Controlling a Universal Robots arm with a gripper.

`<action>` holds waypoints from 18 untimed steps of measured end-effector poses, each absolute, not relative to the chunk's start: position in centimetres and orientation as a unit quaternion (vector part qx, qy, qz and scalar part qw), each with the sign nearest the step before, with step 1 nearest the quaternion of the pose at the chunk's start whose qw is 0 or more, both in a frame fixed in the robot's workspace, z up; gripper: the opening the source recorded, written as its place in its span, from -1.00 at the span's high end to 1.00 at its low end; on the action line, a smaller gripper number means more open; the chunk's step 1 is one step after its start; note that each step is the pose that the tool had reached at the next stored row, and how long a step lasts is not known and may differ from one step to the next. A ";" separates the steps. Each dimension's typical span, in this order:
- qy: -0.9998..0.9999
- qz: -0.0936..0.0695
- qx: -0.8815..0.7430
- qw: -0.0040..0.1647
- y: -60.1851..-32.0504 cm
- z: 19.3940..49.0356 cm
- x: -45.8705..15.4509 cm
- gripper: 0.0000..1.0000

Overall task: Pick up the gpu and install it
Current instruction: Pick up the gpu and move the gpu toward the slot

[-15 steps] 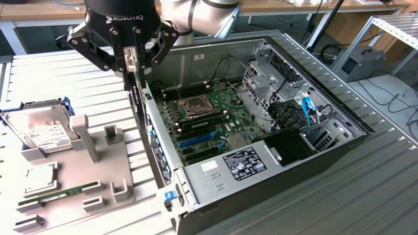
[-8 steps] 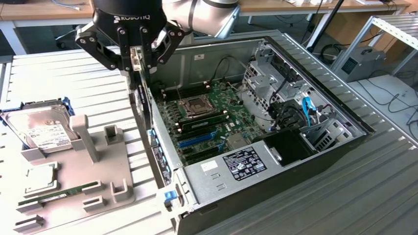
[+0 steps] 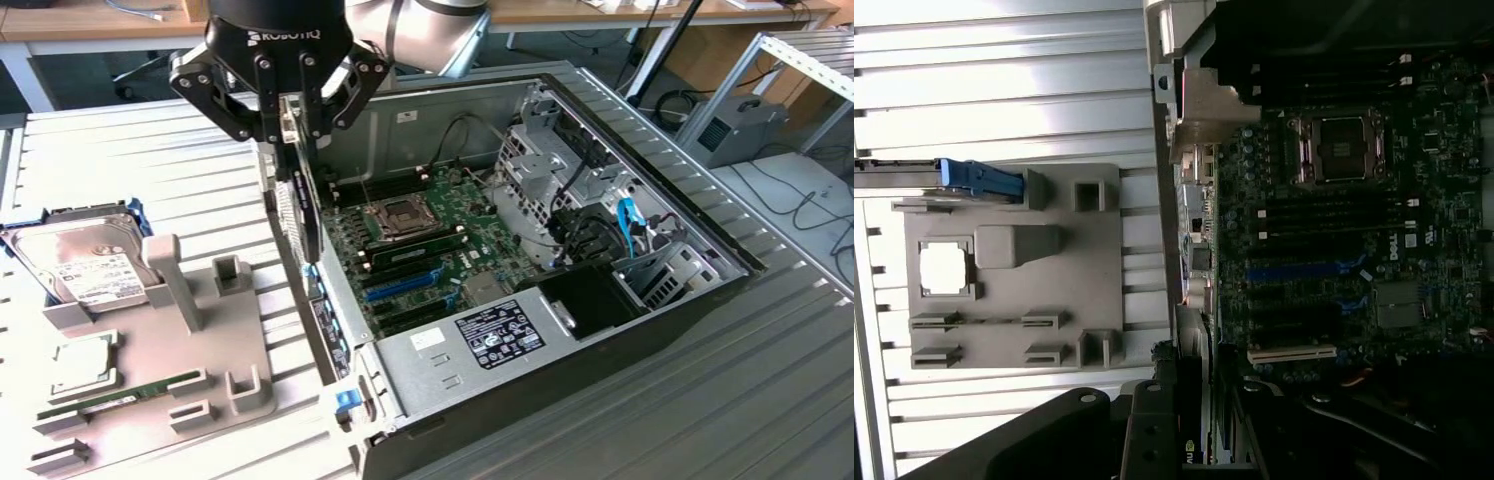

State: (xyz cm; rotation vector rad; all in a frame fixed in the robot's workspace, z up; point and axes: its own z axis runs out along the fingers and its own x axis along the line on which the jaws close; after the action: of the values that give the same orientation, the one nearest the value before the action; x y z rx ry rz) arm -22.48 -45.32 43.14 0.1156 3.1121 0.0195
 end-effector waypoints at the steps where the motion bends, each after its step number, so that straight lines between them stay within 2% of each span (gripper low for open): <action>1: 0.999 0.006 0.037 0.014 -45.3 43.1 -22.4 0.48; 18: 0.999 0.006 0.037 0.014 -45.3 43.1 -20.8 0.48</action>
State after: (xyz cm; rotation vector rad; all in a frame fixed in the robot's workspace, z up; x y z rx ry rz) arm -20.81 -45.32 43.14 0.1156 3.1121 0.0195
